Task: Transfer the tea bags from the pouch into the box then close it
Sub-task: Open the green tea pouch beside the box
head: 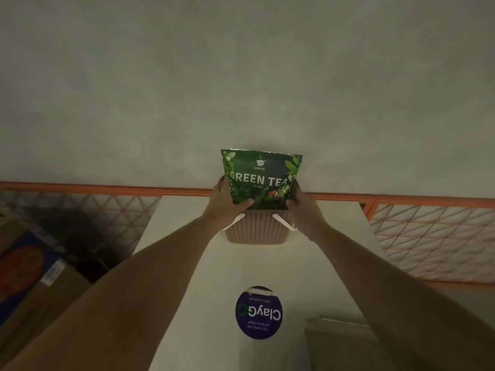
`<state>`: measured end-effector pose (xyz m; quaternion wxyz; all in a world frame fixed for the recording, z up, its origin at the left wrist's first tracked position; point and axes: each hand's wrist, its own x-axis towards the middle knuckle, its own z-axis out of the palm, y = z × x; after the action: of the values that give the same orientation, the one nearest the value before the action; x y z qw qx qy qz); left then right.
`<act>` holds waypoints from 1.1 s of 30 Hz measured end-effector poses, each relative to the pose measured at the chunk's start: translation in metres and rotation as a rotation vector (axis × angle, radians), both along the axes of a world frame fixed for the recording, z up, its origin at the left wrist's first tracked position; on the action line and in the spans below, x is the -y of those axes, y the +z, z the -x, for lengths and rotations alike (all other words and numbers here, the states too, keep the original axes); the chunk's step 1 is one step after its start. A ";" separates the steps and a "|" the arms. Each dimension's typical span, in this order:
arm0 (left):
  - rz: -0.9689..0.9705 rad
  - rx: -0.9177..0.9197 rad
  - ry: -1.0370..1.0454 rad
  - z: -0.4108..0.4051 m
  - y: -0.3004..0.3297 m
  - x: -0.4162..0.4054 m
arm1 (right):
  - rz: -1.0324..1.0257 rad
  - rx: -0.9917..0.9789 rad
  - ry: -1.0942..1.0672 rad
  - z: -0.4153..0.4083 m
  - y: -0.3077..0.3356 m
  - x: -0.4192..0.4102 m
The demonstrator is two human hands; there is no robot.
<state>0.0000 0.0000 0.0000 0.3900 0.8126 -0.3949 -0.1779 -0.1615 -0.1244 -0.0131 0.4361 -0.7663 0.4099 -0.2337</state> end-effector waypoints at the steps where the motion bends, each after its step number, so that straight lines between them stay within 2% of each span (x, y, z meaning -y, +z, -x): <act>1: 0.012 -0.017 0.005 -0.005 -0.003 0.005 | -0.005 0.013 -0.023 -0.005 0.000 0.003; 7: 0.030 -0.129 0.080 -0.028 -0.016 0.031 | 0.052 -0.003 -0.080 -0.030 -0.016 0.030; 12: 0.087 -0.189 0.107 -0.044 -0.029 0.050 | -0.031 -0.041 -0.044 -0.045 -0.021 0.047; 16: 0.072 -0.169 0.120 -0.049 -0.031 0.059 | -0.047 -0.041 -0.061 -0.055 -0.029 0.056; 21: 0.041 -0.227 0.164 -0.052 -0.035 0.065 | 0.035 -0.224 -0.044 -0.059 -0.034 0.060; 23: 0.043 -0.229 0.158 -0.049 -0.035 0.065 | 0.081 -0.240 -0.012 -0.057 -0.036 0.059; 33: 0.169 -0.178 0.102 -0.044 -0.013 0.053 | 0.033 -0.034 -0.070 -0.047 -0.009 0.045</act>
<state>0.0437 -0.0531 -0.0135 0.4991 0.7768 -0.3306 -0.1953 -0.1147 -0.1694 -0.0221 0.4081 -0.7623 0.4399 -0.2425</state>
